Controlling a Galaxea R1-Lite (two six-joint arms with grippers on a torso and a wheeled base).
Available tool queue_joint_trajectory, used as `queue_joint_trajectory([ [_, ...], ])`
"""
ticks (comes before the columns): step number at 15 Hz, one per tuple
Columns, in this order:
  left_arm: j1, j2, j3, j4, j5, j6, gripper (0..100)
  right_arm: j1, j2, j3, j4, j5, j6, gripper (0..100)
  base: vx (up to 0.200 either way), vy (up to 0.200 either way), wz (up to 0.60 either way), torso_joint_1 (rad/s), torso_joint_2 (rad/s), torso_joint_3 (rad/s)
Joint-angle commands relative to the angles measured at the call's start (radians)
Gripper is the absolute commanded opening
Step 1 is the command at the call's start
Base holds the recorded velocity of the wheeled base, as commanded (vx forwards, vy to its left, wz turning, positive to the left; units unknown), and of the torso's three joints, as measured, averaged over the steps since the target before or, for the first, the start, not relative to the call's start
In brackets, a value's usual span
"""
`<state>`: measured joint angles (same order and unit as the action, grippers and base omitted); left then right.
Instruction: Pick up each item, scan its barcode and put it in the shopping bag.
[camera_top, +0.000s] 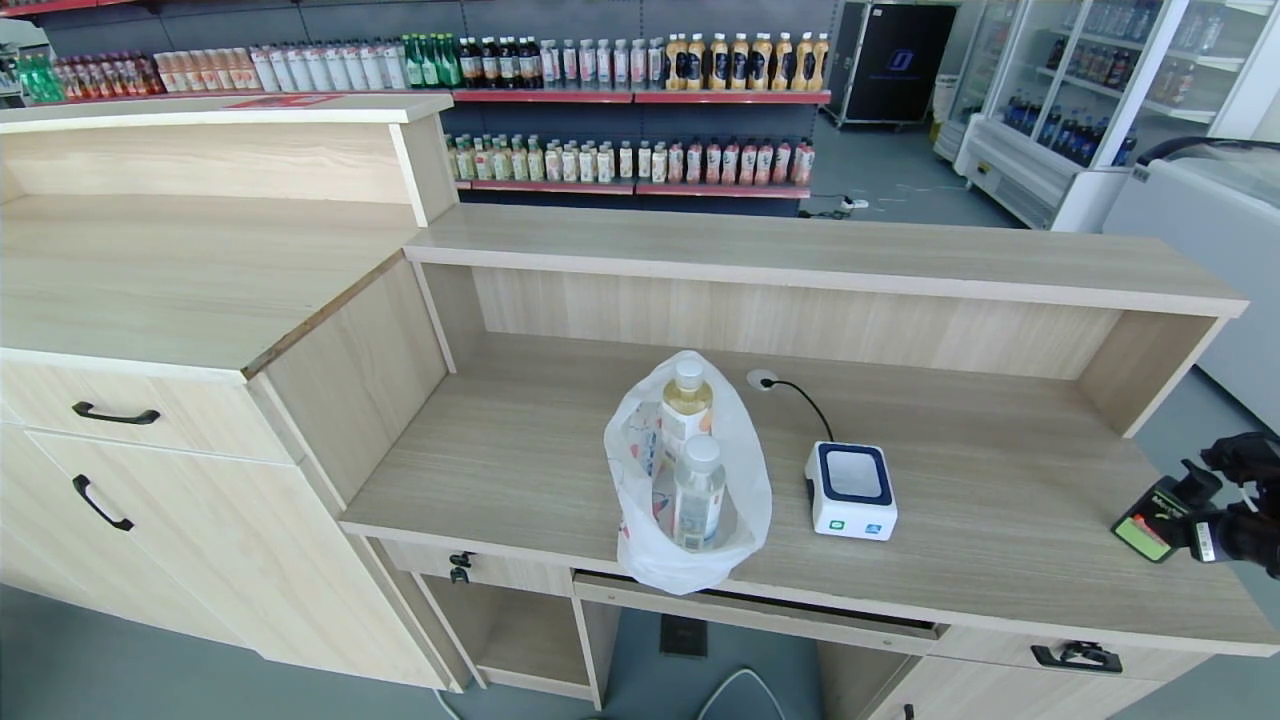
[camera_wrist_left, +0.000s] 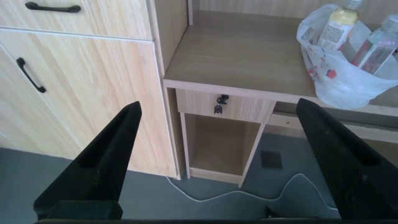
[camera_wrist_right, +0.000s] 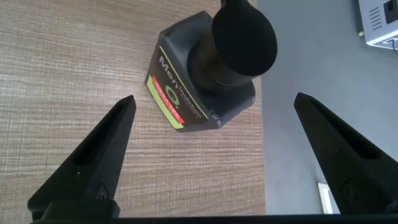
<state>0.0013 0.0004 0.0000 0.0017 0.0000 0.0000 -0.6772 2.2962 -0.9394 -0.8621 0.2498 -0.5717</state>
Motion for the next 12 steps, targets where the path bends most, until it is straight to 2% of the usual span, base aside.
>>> queue_joint_trajectory([
  [1, 0.000, 0.000, 0.000, 0.000, 0.000, 0.000, 100, 0.004, 0.034, -0.015, 0.003, 0.014, -0.010, 100, 0.000, 0.000, 0.00, 0.000, 0.00, 0.000],
  [5, 0.000, 0.000, 0.000, 0.000, 0.000, 0.000, 100, 0.019, 0.077, -0.052, -0.003, 0.059, -0.025, 100, 0.000, 0.000, 0.00, 0.000, 0.00, 0.000],
  [12, 0.000, 0.000, 0.000, 0.000, 0.000, 0.000, 100, 0.061, 0.144, -0.130, -0.003, 0.062, -0.025, 100, 0.000, 0.000, 0.00, 0.000, 0.00, 0.000],
])
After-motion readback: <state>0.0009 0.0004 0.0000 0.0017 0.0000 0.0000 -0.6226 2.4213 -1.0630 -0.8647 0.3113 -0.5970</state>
